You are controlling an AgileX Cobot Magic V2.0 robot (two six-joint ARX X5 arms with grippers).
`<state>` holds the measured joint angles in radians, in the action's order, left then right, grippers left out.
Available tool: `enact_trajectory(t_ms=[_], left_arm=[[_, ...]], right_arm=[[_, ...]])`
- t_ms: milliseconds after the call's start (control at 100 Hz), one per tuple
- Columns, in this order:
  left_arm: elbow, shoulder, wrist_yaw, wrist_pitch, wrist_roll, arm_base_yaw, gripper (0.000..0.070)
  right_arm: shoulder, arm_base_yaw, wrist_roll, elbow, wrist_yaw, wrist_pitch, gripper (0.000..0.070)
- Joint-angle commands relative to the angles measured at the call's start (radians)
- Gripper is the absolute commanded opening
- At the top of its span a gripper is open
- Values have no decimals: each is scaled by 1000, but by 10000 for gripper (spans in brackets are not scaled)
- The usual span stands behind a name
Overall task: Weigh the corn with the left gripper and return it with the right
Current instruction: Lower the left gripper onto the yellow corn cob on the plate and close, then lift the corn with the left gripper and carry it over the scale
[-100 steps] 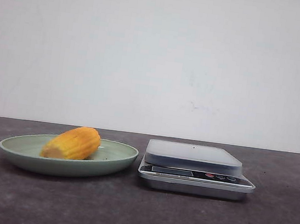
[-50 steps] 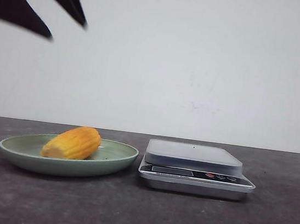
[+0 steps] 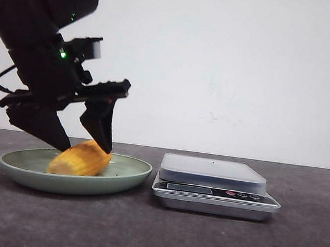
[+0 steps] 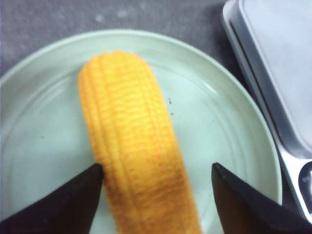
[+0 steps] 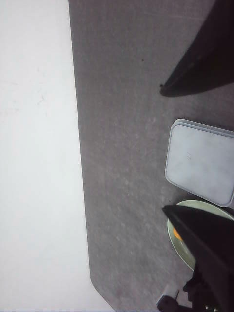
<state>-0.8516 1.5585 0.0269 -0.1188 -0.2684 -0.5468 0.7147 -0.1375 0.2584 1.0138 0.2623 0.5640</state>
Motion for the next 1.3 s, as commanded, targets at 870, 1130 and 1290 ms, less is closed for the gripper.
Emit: enact_trajectory(t_ms=[870, 1130, 1290], left_arm=[[-267, -166, 44, -215, 22, -110, 7], [-498, 51, 84, -216, -14, -237, 8], [-594, 227, 86, -202, -58, -262, 7]], right_arm=[[2, -4, -11, 20, 0, 2, 441], [2, -5, -11, 20, 1, 11, 441], [1, -5, -11, 20, 0, 24, 441]])
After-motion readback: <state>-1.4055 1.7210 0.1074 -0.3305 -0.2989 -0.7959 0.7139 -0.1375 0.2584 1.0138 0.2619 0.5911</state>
